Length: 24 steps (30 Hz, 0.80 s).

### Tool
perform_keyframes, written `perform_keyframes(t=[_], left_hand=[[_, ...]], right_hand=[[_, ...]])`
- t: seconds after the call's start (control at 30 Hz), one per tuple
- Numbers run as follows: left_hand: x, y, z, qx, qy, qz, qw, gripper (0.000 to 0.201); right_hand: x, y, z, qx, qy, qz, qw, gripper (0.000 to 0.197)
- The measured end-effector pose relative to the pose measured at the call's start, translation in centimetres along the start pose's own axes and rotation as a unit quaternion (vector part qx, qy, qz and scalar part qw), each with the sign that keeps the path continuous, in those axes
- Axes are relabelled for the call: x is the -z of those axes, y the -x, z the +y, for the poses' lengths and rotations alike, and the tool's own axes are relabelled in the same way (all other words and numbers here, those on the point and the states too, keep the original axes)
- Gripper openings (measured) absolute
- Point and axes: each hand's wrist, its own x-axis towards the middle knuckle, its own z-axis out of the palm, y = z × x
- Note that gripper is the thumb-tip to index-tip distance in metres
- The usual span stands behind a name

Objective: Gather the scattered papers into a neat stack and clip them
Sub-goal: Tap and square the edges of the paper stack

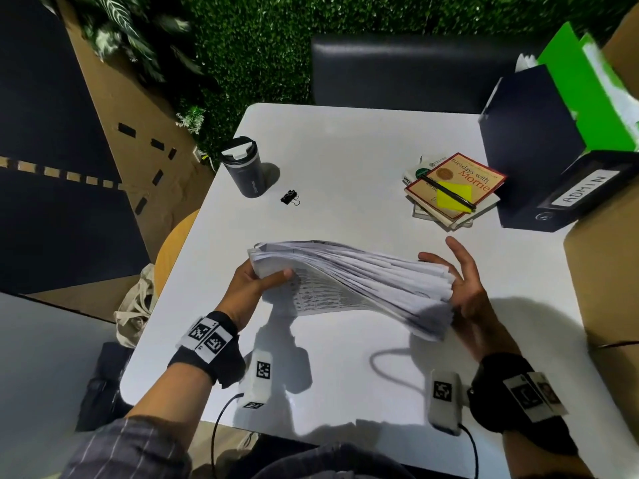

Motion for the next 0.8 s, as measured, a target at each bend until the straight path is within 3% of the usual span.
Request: perform_keyframes(t=[0.03,0.1,0.23,0.3,0.33,0.4,0.43,0.47,0.53,0.6,0.67,0.73,0.8], left_hand=[[-0.1,-0.1,-0.1,0.002,0.001,0.007,1.000,0.063],[-0.2,-0.1,0.0,0.009,0.002,0.021,1.000,0.044],[-0.4,-0.1,0.1,0.016,0.000,0.033,0.999,0.030],[-0.6,-0.1,0.0,0.010,0.005,0.043,0.999,0.032],[-0.7,-0.1,0.0,0.005,0.005,0.050,0.999,0.034],[-1.1,-0.1,0.0,-0.001,-0.002,0.066,0.998,0.029],[-1.4,-0.1,0.0,-0.003,-0.006,0.068,0.998,0.024],[-1.7,0.0,0.1,-0.004,-0.010,0.067,0.998,0.020],[-2.0,0.0,0.3,0.000,-0.015,0.058,0.998,0.019],[-1.9,0.1,0.3,0.005,-0.015,0.044,0.999,0.027],[-1.7,0.2,0.4,0.010,-0.008,0.029,0.999,0.035],[-1.5,0.4,0.9,0.010,-0.005,0.015,1.000,0.043],[-1.3,0.5,1.6,-0.001,-0.016,-0.001,1.000,0.054]], right_hand=[[0.3,-0.1,0.2,-0.008,0.012,0.002,1.000,0.058],[1.9,-0.2,1.4,-0.012,0.038,-0.044,0.998,0.081],[5.1,0.5,3.1,-0.088,0.070,-0.138,0.984,0.109],[6.3,1.6,4.5,-0.128,0.195,-0.112,0.966,0.111],[6.1,2.1,5.1,-0.115,0.283,-0.093,0.948,0.117],[4.3,2.9,6.1,-0.075,0.438,-0.069,0.893,0.109],[3.3,3.3,6.5,-0.092,0.452,-0.037,0.887,0.103],[2.2,3.5,6.7,-0.116,0.441,-0.007,0.890,0.096],[0.6,3.4,6.9,-0.083,0.413,0.039,0.906,0.081],[0.2,2.6,7.6,-0.031,0.392,0.088,0.915,0.095],[0.2,1.2,7.4,-0.042,0.290,0.125,0.948,0.102],[0.7,-0.4,6.8,-0.048,0.201,0.132,0.969,0.081],[0.9,-1.3,5.3,-0.034,0.183,0.131,0.974,0.075]])
